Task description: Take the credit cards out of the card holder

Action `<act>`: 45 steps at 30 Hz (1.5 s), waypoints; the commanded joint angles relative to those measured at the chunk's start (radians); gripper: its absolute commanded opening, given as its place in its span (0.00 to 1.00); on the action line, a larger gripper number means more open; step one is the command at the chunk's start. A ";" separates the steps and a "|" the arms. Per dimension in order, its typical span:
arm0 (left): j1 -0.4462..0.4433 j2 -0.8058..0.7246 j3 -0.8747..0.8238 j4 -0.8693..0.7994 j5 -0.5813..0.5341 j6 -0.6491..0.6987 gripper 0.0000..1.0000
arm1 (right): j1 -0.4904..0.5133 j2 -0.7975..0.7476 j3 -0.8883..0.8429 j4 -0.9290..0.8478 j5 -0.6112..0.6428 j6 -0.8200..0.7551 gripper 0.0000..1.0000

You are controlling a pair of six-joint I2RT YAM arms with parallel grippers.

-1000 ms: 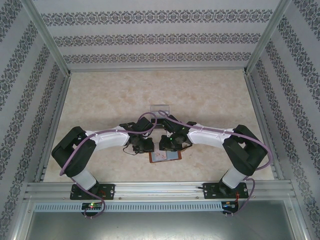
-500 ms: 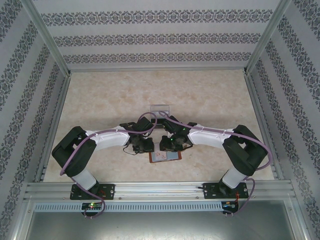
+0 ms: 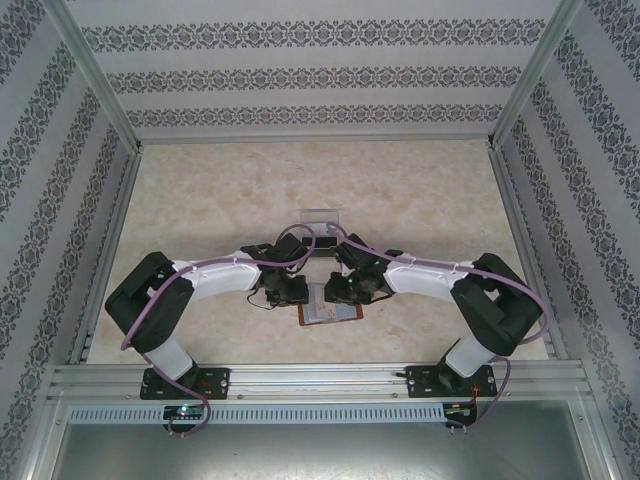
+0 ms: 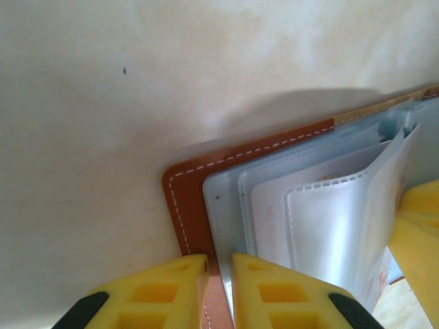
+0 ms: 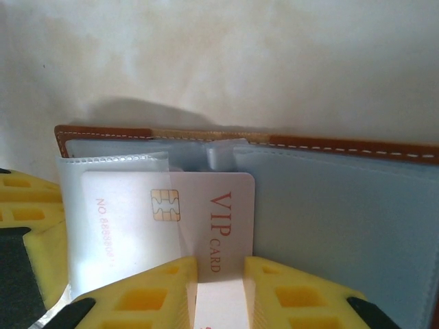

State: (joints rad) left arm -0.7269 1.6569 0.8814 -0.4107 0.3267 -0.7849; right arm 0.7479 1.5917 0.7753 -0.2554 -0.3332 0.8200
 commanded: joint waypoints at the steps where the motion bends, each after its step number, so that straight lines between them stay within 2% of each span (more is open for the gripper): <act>1: -0.010 0.033 -0.009 -0.101 -0.095 0.018 0.19 | -0.007 -0.044 -0.029 0.041 -0.016 0.021 0.26; 16: -0.028 -0.077 0.079 -0.176 -0.091 0.000 0.19 | -0.033 -0.105 -0.033 0.017 -0.032 0.016 0.27; 23: -0.049 -0.011 0.092 -0.161 -0.080 0.005 0.25 | -0.035 -0.094 -0.034 0.019 -0.043 0.018 0.27; 33: -0.055 0.068 0.060 -0.156 -0.106 0.019 0.25 | -0.038 -0.038 -0.055 0.094 -0.094 0.025 0.27; 45: -0.058 0.087 0.048 -0.149 -0.103 0.019 0.24 | -0.048 0.012 -0.105 0.246 -0.169 0.058 0.25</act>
State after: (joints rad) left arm -0.7666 1.6909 0.9646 -0.5354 0.2512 -0.7853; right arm 0.7086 1.5909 0.6914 -0.0723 -0.4702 0.8627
